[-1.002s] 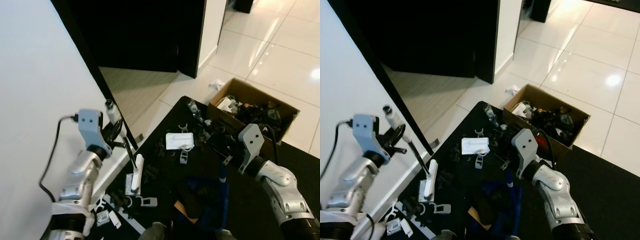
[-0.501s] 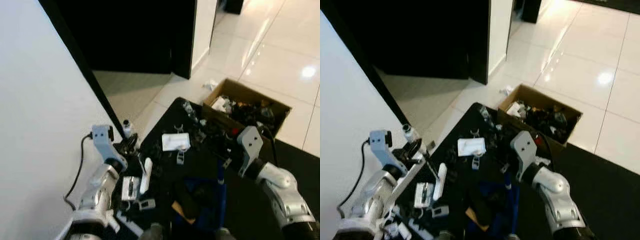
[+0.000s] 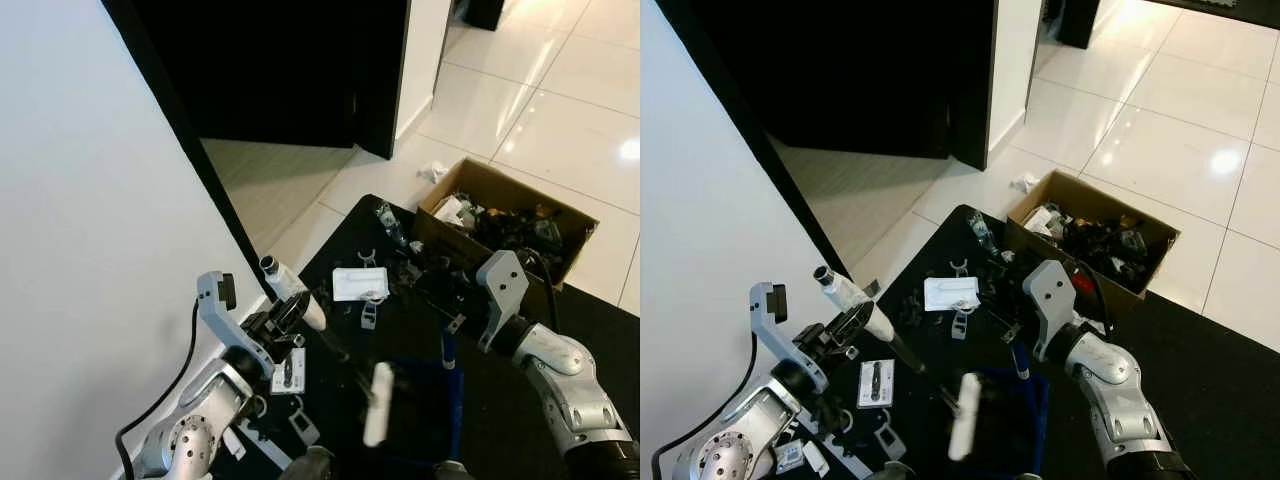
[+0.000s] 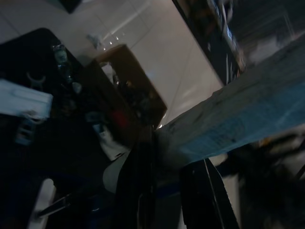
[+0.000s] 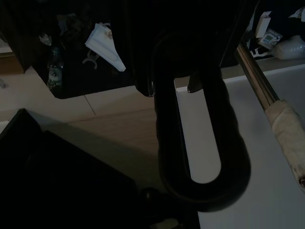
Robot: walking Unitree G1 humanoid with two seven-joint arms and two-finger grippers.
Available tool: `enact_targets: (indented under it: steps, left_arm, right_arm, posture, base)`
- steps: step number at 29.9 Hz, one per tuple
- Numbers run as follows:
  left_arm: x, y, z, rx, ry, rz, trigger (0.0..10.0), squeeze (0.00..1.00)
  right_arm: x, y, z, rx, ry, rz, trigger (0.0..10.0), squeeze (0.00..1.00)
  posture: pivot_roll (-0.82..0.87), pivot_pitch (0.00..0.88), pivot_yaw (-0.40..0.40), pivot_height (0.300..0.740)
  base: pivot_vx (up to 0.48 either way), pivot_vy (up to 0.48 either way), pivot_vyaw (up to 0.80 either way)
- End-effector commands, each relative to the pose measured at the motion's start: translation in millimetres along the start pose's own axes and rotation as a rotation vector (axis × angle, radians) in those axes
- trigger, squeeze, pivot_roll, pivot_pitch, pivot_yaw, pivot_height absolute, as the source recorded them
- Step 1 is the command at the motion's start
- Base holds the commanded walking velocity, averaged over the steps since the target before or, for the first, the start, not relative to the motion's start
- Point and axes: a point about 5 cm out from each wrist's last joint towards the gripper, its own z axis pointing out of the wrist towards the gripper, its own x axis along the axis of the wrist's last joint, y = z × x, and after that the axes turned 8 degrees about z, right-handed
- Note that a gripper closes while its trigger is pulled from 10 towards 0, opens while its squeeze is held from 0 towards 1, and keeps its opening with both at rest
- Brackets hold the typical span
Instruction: Sweep floor
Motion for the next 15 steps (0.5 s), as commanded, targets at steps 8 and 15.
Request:
enact_targets:
  steps: [8, 15]
  left_arm:
    - [10, 20.1, 1.8, -0.126, -0.04, 0.01, 10.0, 0.33]
    - [43, 14.3, -3.3, -0.118, -0.062, 0.331, 10.0, 0.32]
  right_arm:
    - [-11, -10.1, 6.5, 0.036, -0.008, 0.06, 10.0, 0.0]
    - [-9, -9.1, 7.6, 0.003, 0.024, 0.055, 10.0, 0.0]
  posture:
    - [0.05, 0.322, 0.103, 0.74]
    - [0.07, 0.292, 0.1, 0.74]
  base:
    - [0.0, 0.0, 0.0]
    - [0.0, 0.0, 0.0]
